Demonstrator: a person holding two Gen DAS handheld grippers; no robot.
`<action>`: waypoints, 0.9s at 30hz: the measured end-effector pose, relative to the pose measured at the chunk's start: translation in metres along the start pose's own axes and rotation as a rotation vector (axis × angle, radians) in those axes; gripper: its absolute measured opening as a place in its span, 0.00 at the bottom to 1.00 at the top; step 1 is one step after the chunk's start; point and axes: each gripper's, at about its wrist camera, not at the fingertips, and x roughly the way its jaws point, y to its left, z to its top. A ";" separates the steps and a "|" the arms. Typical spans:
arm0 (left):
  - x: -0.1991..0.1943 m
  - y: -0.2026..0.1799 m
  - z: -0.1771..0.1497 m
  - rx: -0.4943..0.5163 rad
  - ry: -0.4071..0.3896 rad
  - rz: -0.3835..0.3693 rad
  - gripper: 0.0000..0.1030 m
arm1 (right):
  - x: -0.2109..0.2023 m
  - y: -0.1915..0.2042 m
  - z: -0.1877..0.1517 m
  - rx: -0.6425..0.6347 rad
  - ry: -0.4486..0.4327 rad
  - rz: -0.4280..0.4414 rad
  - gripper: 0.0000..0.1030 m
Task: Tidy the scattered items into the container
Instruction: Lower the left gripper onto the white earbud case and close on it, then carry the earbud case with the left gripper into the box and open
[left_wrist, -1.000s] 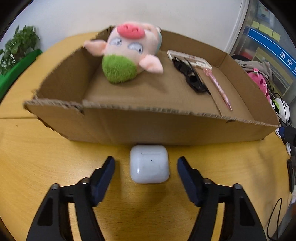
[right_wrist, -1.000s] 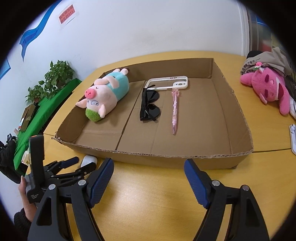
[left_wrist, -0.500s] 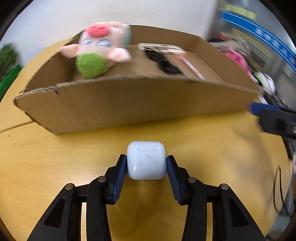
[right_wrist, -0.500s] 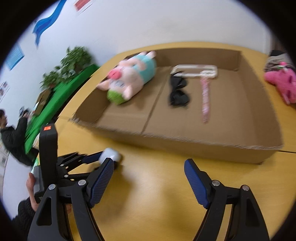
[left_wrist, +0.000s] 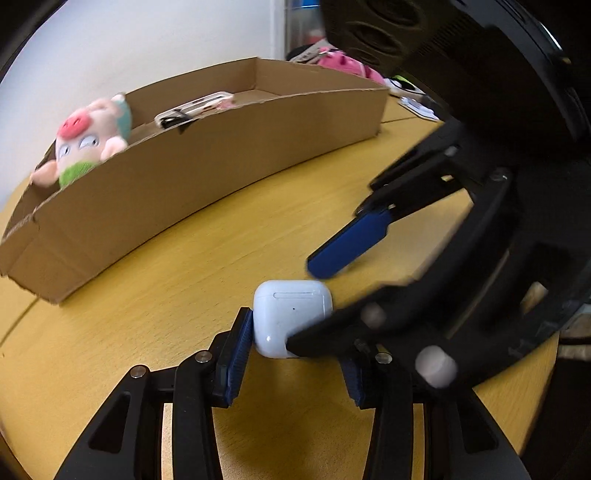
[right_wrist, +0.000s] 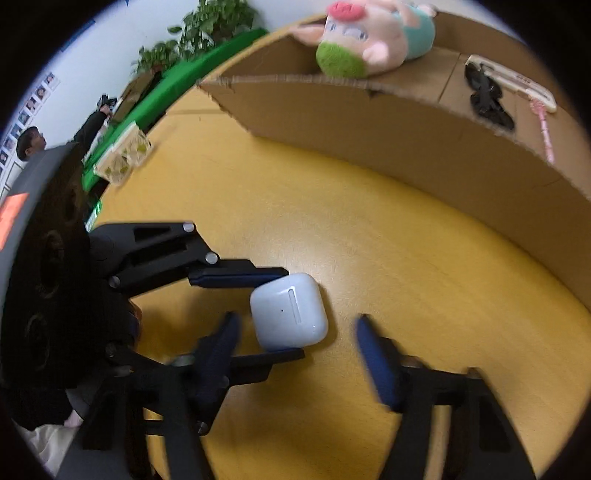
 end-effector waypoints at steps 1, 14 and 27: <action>-0.001 0.000 0.000 0.003 -0.001 -0.004 0.46 | 0.001 0.001 0.000 -0.013 0.009 0.002 0.40; -0.022 -0.007 0.007 0.014 -0.057 0.054 0.45 | -0.013 0.008 0.001 -0.044 -0.019 0.006 0.38; -0.084 0.031 0.085 0.154 -0.183 0.158 0.45 | -0.093 0.024 0.065 -0.121 -0.215 -0.048 0.36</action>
